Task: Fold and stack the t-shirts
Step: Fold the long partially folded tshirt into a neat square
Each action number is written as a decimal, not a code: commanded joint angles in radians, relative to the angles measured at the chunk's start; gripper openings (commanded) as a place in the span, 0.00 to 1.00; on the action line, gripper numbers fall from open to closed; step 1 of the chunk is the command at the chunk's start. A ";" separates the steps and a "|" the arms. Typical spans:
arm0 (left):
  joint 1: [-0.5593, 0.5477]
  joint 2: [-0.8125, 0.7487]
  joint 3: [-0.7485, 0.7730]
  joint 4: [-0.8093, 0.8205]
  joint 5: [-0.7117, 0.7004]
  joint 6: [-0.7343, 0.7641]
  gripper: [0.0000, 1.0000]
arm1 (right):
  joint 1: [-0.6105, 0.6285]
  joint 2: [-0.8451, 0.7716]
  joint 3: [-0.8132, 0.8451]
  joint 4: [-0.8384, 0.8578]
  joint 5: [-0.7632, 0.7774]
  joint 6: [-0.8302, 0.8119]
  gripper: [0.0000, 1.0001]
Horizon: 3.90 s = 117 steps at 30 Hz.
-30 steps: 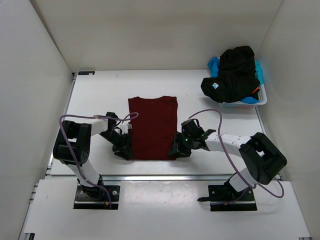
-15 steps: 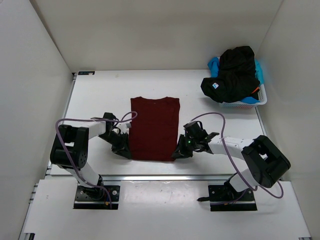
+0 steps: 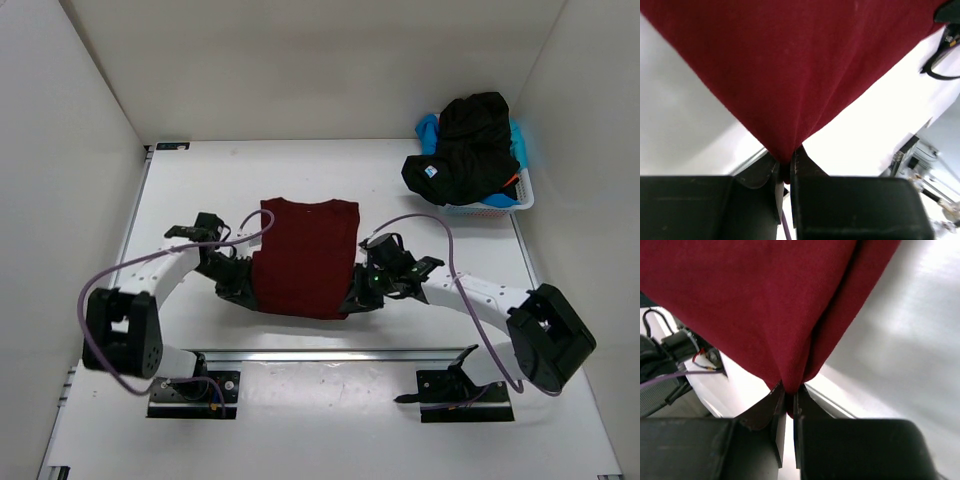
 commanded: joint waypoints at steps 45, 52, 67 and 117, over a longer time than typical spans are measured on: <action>0.098 0.347 0.547 -0.105 0.336 -0.039 0.17 | -0.334 0.075 0.444 -0.160 -0.202 -0.100 0.00; 0.120 0.433 0.585 -0.010 0.368 -0.115 0.17 | -0.401 0.259 0.614 -0.158 -0.208 -0.152 0.00; 0.153 0.614 0.685 0.101 0.324 -0.223 0.18 | -0.455 0.648 0.990 -0.228 -0.199 -0.226 0.02; 0.071 0.583 0.592 0.501 0.014 -0.122 0.69 | -0.378 0.951 1.382 -0.367 -0.040 -0.735 0.76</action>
